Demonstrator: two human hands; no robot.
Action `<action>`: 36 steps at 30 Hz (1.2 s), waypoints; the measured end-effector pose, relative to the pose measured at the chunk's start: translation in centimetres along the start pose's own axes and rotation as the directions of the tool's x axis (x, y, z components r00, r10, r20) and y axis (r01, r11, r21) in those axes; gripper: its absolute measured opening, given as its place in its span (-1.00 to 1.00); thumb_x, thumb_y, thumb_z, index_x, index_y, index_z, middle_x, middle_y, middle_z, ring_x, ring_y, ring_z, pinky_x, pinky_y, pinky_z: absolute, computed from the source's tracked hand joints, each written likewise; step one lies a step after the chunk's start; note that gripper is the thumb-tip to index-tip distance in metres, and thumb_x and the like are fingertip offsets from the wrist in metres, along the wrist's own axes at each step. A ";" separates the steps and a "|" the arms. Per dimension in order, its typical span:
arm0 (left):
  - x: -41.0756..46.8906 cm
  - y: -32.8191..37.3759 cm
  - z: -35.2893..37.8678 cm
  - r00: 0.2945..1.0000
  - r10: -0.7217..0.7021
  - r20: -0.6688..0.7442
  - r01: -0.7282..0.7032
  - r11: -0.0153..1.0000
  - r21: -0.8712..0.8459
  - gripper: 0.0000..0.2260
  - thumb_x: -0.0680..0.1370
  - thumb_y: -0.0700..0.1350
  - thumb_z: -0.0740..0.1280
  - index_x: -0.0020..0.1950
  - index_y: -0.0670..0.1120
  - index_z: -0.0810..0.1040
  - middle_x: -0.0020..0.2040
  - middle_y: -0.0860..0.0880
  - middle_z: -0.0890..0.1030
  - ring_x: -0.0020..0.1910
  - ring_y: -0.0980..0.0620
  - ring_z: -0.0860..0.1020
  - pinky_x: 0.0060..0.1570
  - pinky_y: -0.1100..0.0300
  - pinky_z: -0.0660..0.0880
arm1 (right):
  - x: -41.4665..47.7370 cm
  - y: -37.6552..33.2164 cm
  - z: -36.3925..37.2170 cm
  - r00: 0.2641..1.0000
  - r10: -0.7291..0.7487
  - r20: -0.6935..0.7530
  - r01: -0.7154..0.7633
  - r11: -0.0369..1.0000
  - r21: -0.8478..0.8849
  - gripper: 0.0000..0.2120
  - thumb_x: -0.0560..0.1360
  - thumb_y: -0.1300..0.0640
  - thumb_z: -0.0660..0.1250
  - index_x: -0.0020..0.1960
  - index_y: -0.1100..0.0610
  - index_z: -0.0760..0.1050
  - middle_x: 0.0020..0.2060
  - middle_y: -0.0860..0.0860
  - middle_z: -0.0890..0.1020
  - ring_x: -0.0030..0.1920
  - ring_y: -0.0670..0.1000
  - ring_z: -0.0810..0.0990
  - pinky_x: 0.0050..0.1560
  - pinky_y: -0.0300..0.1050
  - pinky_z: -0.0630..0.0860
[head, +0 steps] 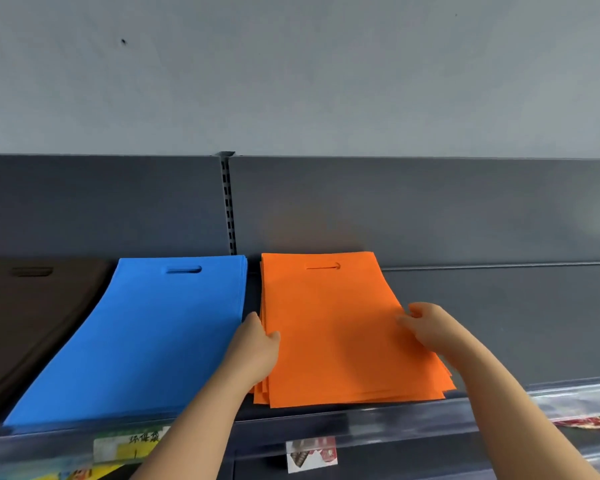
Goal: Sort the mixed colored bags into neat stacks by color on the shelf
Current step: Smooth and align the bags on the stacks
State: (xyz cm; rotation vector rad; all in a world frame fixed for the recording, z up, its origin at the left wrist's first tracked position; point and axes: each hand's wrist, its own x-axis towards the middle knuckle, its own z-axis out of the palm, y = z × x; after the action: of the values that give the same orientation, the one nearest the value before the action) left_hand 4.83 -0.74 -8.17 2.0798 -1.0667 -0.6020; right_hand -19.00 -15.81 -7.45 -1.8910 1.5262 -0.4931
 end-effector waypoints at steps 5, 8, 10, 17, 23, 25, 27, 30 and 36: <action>-0.3 0.3 0.0 1.000 0.012 0.018 -0.011 0.998 -0.064 -0.74 0.62 -0.14 0.15 0.31 -0.05 0.37 0.10 -0.06 0.54 -0.11 -0.01 0.57 -0.28 0.16 0.54 | -2.0 0.8 0.5 0.993 -0.090 0.077 0.086 0.995 0.050 -0.89 0.52 0.09 0.24 -0.06 0.13 0.48 -0.21 0.01 0.55 -0.25 0.00 0.46 -0.27 -0.15 0.33; -0.4 1.2 -0.4 0.999 0.026 0.040 -0.021 0.993 -0.113 -0.79 0.62 -0.13 0.18 0.25 -0.08 0.40 0.05 0.00 0.54 -0.11 -0.01 0.55 -0.14 0.06 0.56 | -2.5 0.7 -0.2 0.986 -0.099 0.134 0.087 0.992 0.091 -0.75 0.45 0.00 0.36 -0.19 0.10 0.33 -0.31 -0.02 0.41 -0.32 -0.01 0.35 -0.27 -0.12 0.28; -1.3 1.1 -0.8 0.996 0.051 0.080 -0.043 0.994 -0.104 -0.71 0.59 -0.04 0.28 0.27 -0.07 0.35 0.06 0.12 0.46 -0.06 0.07 0.48 -0.10 0.14 0.47 | -2.8 1.4 -1.1 0.970 -0.073 0.232 0.070 0.997 0.024 -0.61 0.31 -0.11 0.48 -0.09 0.07 0.37 -0.22 -0.08 0.48 -0.24 -0.04 0.45 -0.19 -0.10 0.41; -4.7 0.1 -1.0 0.967 0.056 0.247 -0.058 0.998 0.001 -0.36 0.30 0.06 0.57 0.26 0.11 0.32 0.19 0.11 0.46 0.09 0.13 0.47 0.12 0.19 0.42 | -5.4 2.6 -1.6 0.922 -0.071 0.380 0.136 0.980 -0.147 0.10 0.23 -0.07 0.58 0.53 -0.04 -0.05 0.27 -0.13 0.32 0.18 -0.03 0.43 0.10 -0.16 0.45; -5.2 0.5 -0.3 0.983 0.080 0.166 -0.100 0.988 0.119 -0.10 0.33 0.08 0.55 0.51 -0.03 0.11 0.45 0.02 0.21 0.21 0.12 0.31 0.27 0.16 0.30 | -4.9 3.0 -1.5 0.950 -0.141 0.279 0.165 0.984 -0.064 -0.01 0.27 -0.06 0.55 0.53 0.00 0.06 0.25 -0.11 0.40 0.13 -0.03 0.48 0.00 -0.19 0.52; -5.2 0.0 -0.4 0.986 0.062 0.157 -0.089 0.982 0.168 -0.02 0.31 0.14 0.54 0.55 -0.01 0.03 0.53 0.02 0.10 0.41 0.05 0.26 0.38 0.07 0.25 | -5.0 3.5 -1.5 0.947 -0.158 0.280 0.187 0.979 -0.081 0.02 0.26 -0.09 0.56 0.53 -0.01 0.04 0.31 -0.10 0.38 0.18 -0.03 0.46 0.11 -0.13 0.49; -5.4 -0.3 -0.5 0.985 0.049 0.163 -0.079 0.980 0.184 0.00 0.28 0.17 0.55 0.56 0.06 0.04 0.56 0.04 0.02 0.48 0.01 0.18 0.42 0.02 0.22 | -5.1 3.6 -1.5 0.944 -0.178 0.277 0.220 0.967 -0.130 0.03 0.24 -0.14 0.56 0.53 -0.06 0.05 0.36 -0.10 0.34 0.21 -0.03 0.42 0.21 -0.07 0.45; -5.8 -0.3 -0.3 0.985 0.076 0.155 -0.107 0.973 0.203 -0.09 0.29 0.13 0.55 0.53 0.10 0.16 0.56 0.04 0.01 0.50 0.01 0.15 0.41 0.05 0.19 | -5.3 3.3 -1.6 0.937 -0.210 0.278 0.261 0.952 -0.159 -0.05 0.25 -0.12 0.55 0.50 -0.09 0.11 0.33 -0.12 0.35 0.17 -0.05 0.41 0.17 -0.11 0.44; -5.7 -0.2 0.2 0.990 0.110 0.093 -0.128 0.968 0.218 -0.17 0.29 0.15 0.55 0.49 0.09 0.27 0.55 0.03 0.06 0.49 0.01 0.16 0.42 0.04 0.18 | -5.2 2.4 -1.9 0.927 -0.195 0.322 0.266 0.944 -0.195 -0.04 0.24 -0.16 0.55 0.49 -0.08 0.12 0.32 -0.12 0.34 0.15 -0.06 0.38 0.22 -0.06 0.43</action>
State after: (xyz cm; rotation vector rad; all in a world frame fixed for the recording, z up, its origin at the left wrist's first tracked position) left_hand 1.67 4.04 -8.02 2.1779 -1.3495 -0.5297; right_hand -23.28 -11.54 -7.15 -2.2288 1.2097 -0.1172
